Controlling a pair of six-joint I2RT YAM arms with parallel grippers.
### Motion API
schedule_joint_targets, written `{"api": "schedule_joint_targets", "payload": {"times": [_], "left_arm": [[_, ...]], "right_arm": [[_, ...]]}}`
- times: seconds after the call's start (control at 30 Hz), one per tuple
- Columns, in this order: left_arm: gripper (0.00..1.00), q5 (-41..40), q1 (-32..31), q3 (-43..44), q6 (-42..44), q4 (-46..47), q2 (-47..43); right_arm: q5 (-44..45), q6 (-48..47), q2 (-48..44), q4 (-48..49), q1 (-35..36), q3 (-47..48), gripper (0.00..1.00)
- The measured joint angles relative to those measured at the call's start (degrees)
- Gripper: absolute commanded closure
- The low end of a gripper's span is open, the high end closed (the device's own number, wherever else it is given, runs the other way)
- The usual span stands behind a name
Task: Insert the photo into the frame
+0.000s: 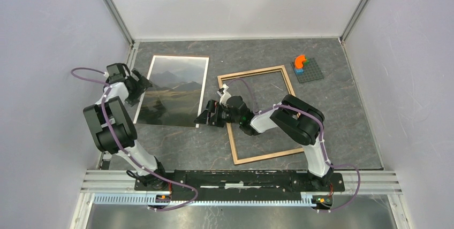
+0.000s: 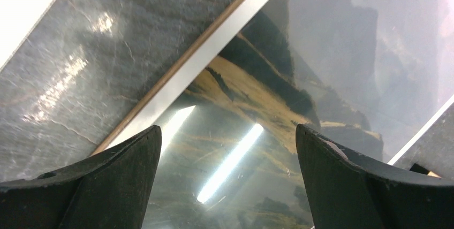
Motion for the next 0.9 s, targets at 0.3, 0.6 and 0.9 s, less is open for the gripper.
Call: {"api": "schedule_joint_targets", "payload": {"times": [0.3,0.6,0.9], "left_arm": [[0.00,1.62,2.97,3.80,1.07,0.79,4.02],[0.00,3.19,3.52,4.83,1.03,0.83,8.13],[0.00,2.89,3.52,3.30,0.92,0.92,6.80]], "right_arm": [[-0.96,0.09,0.85,0.85,-0.44,0.44,0.07],[-1.14,0.28,1.29,0.90,-0.74,0.63,0.07],[-1.29,1.14,3.04,1.22,-0.74,2.51,0.07]]}}
